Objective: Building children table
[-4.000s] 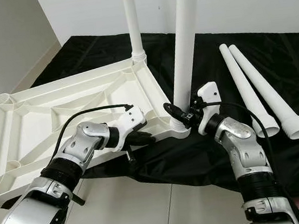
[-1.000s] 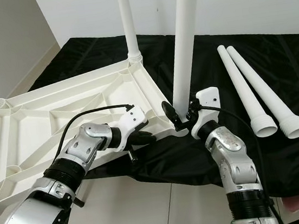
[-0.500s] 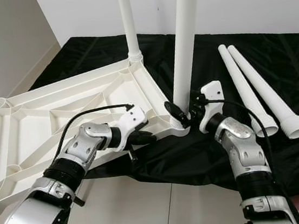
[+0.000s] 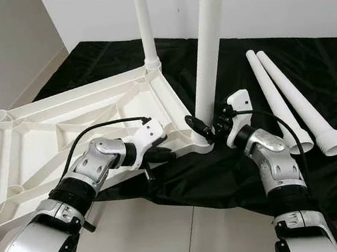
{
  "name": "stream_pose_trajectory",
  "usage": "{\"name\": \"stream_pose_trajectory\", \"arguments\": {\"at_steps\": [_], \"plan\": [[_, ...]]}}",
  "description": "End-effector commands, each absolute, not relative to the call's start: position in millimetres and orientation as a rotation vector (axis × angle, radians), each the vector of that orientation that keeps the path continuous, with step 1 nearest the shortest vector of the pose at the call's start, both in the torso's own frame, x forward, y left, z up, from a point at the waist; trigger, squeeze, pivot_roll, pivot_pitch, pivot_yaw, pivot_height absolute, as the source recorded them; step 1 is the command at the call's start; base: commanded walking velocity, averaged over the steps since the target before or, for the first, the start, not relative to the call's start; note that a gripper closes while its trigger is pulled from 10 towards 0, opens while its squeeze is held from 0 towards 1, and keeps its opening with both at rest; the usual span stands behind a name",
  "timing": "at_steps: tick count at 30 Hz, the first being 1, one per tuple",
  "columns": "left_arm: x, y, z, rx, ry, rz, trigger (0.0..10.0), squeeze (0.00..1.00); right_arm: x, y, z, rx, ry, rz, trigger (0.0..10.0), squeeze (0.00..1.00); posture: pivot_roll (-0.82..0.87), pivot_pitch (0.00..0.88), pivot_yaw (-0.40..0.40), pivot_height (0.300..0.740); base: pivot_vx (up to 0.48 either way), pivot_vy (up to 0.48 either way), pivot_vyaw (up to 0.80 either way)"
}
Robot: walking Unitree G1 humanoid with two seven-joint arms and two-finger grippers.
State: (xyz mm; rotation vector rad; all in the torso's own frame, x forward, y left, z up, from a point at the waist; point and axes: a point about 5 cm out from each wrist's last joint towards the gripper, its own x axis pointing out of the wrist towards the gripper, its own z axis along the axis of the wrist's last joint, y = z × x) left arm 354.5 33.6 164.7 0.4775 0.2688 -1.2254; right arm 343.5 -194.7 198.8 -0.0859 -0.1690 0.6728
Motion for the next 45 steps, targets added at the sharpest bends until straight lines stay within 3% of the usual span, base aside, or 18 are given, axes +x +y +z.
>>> {"name": "stream_pose_trajectory", "arguments": {"at_steps": [1,45], "plan": [[354.7,41.8,150.4,0.483,0.343,-1.187,10.0,0.00,343.9,-192.7,197.8,-0.086,-0.168,0.693,10.0,0.00,-0.15,0.100,0.098,0.740,0.000,0.000,0.00],[353.6,40.9,151.3,0.482,0.341,-1.195,10.0,0.00,349.7,-192.5,196.2,-0.130,-0.169,0.759,10.0,0.00,-0.15,0.104,0.099,0.740,0.000,0.000,0.00]]}}
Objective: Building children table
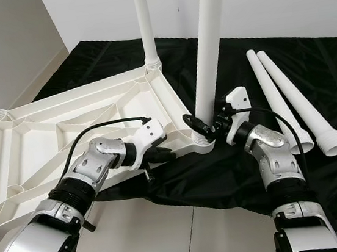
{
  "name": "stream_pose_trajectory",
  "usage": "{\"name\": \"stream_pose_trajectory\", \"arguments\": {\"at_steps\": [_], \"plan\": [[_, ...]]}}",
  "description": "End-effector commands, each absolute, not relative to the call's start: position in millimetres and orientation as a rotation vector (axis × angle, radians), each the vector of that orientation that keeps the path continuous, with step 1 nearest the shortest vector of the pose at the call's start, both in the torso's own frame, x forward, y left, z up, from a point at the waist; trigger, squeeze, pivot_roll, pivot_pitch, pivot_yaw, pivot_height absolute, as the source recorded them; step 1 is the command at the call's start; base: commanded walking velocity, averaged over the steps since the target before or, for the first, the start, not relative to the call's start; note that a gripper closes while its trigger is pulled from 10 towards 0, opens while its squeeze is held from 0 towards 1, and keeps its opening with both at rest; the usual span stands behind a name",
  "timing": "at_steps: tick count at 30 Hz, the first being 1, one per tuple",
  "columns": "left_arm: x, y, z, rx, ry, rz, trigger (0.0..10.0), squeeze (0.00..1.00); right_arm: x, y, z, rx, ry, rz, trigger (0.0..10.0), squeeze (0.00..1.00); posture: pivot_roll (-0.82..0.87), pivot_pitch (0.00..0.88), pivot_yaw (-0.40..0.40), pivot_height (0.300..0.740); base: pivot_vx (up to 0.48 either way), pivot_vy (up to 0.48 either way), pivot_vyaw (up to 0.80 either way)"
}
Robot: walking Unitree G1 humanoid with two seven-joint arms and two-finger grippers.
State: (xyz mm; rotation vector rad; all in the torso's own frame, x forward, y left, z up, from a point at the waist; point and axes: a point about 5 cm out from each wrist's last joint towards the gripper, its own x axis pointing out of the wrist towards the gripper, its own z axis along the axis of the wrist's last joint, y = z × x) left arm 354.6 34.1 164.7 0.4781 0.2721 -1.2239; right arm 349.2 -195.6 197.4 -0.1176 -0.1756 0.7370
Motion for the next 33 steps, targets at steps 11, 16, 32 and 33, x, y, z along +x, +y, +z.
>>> {"name": "stream_pose_trajectory", "arguments": {"at_steps": [11,16,32,33], "plan": [[353.5,41.2,150.7,0.483,0.344,-1.195,10.0,0.00,350.4,-192.0,197.2,-0.133,-0.172,0.764,10.0,0.00,-0.15,0.106,0.098,0.740,0.000,0.000,0.00],[353.1,41.1,150.5,0.481,0.345,-1.196,10.0,0.00,350.0,-191.7,197.1,-0.136,-0.171,0.768,10.0,0.00,-0.15,0.108,0.100,0.740,0.000,0.000,0.00],[352.9,41.4,149.9,0.483,0.347,-1.196,10.0,0.00,350.1,-192.0,196.1,-0.137,-0.170,0.765,10.0,0.00,-0.15,0.104,0.101,0.740,0.000,0.000,0.00],[352.9,41.4,149.9,0.483,0.347,-1.197,10.0,0.00,350.1,-192.0,195.9,-0.137,-0.170,0.764,10.0,0.00,-0.15,0.106,0.101,0.740,0.000,0.000,0.00]]}}
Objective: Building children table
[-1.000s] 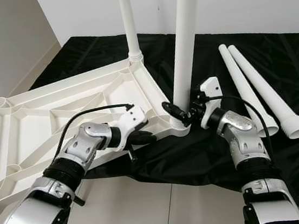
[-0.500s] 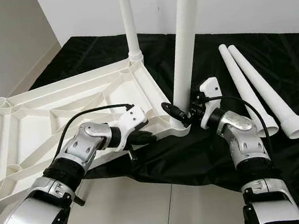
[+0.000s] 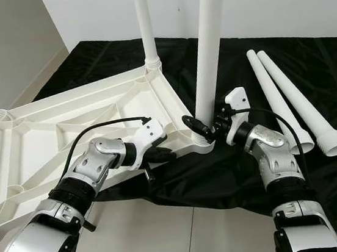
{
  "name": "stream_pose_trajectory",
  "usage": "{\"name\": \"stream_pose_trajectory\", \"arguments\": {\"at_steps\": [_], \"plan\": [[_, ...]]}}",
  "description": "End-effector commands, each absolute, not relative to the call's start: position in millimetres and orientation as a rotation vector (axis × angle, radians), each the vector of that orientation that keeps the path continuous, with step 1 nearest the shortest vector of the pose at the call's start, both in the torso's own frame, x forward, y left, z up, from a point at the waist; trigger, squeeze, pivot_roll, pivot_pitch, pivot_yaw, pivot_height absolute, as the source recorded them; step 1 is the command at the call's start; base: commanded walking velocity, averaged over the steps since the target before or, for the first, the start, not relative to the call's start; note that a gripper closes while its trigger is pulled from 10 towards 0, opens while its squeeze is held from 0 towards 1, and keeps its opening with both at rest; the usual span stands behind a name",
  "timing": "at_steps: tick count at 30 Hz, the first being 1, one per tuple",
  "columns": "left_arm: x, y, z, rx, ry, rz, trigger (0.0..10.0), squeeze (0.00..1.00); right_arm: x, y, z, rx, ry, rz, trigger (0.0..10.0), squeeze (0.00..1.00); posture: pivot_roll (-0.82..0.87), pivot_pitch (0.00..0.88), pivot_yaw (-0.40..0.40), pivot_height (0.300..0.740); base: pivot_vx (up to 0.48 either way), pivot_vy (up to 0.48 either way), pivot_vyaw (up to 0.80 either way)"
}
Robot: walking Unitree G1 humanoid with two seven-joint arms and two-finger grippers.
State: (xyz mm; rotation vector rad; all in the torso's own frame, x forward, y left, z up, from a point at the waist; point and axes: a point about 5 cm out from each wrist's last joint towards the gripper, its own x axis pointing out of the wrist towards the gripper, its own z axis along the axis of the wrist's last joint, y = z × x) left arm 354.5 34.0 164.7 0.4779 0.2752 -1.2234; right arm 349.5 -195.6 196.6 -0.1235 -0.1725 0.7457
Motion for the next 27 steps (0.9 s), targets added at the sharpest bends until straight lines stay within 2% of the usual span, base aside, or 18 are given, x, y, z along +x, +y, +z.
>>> {"name": "stream_pose_trajectory", "arguments": {"at_steps": [1,22,23,24,25,27], "plan": [[352.9,41.4,149.9,0.483,0.347,-1.197,10.0,0.00,350.1,-192.1,195.5,-0.137,-0.169,0.764,10.0,0.00,-0.15,0.106,0.101,0.740,0.000,0.000,0.00],[352.9,40.2,150.2,0.481,0.345,-1.197,10.0,0.00,351.3,-192.2,196.9,-0.141,-0.170,0.768,10.0,0.00,-0.15,0.105,0.098,0.740,0.000,0.000,0.00],[352.8,40.2,150.0,0.481,0.346,-1.197,10.0,0.00,350.9,-192.0,196.8,-0.136,-0.170,0.774,1.2,0.00,-0.15,0.105,0.098,0.740,0.000,0.000,0.00],[352.8,40.2,150.0,0.481,0.346,-1.197,10.0,0.00,350.9,-192.0,196.8,-0.136,-0.170,0.774,1.2,0.00,-0.15,0.105,0.098,0.740,0.000,0.000,0.00],[352.8,40.2,149.9,0.482,0.346,-1.197,10.0,0.00,350.6,-191.9,196.6,-0.132,-0.170,0.776,0.0,0.00,-0.15,0.105,0.098,0.740,0.000,0.000,0.00],[352.7,40.3,149.9,0.483,0.346,-1.198,10.0,0.00,349.7,-191.6,196.1,-0.127,-0.172,0.781,0.0,0.00,-0.15,0.103,0.099,0.740,0.000,0.000,0.00]]}}
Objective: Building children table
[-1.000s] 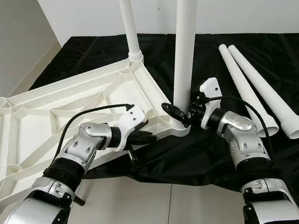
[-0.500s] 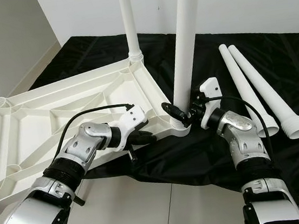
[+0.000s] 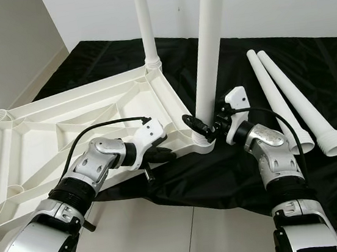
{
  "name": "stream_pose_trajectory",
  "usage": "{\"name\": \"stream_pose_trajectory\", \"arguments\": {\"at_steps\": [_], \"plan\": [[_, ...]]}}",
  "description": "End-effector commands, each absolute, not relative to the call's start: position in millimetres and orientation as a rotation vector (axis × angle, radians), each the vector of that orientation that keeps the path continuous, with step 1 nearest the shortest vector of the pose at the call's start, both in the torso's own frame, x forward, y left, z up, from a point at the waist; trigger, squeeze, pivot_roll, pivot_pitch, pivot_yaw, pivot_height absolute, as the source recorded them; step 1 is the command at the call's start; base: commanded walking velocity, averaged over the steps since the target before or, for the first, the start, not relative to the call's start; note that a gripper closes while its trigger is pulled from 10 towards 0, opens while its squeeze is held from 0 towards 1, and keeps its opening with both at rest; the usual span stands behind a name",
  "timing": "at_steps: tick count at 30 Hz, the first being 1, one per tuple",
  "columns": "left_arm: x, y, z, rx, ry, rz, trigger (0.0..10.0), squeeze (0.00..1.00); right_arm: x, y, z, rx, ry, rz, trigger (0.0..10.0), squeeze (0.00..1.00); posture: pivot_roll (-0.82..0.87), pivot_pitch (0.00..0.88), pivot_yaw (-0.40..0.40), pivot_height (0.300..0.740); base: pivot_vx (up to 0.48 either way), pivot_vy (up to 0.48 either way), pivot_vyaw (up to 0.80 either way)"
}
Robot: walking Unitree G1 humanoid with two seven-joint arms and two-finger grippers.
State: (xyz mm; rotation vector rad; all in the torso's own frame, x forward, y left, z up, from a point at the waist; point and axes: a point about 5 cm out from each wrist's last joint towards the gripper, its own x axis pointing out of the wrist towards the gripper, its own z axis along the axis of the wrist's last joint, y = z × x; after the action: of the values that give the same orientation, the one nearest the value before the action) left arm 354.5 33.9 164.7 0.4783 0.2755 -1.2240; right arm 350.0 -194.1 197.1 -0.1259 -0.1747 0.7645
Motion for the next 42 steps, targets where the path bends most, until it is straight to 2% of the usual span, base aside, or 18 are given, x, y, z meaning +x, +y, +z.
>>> {"name": "stream_pose_trajectory", "arguments": {"at_steps": [1,14,16,32,42], "plan": [[352.7,40.3,149.9,0.483,0.346,-1.198,10.0,0.00,349.7,-191.6,196.1,-0.127,-0.172,0.781,0.0,0.00,-0.15,0.103,0.099,0.740,0.000,0.000,0.00],[352.9,40.4,149.8,0.483,0.347,-1.196,10.0,0.00,344.7,-184.2,194.7,-0.103,-0.195,0.779,0.0,0.00,-0.15,0.101,0.099,0.740,0.000,0.000,0.00],[353.0,40.4,149.6,0.483,0.347,-1.194,10.0,0.00,342.7,-180.3,194.8,-0.088,-0.198,0.780,10.0,0.00,-0.15,0.101,0.097,0.740,0.000,0.000,0.00],[349.7,36.9,145.4,0.473,0.354,-1.198,10.0,0.00,338.8,-155.1,197.5,-0.072,-0.219,0.653,10.0,0.00,-0.16,0.093,0.093,0.740,0.000,0.000,0.00],[348.6,37.1,143.9,0.472,0.354,-1.197,10.0,0.00,322.8,-126.9,192.3,-0.019,-0.234,0.602,10.0,0.00,-0.16,0.086,0.086,0.740,0.000,0.000,0.00]]}}
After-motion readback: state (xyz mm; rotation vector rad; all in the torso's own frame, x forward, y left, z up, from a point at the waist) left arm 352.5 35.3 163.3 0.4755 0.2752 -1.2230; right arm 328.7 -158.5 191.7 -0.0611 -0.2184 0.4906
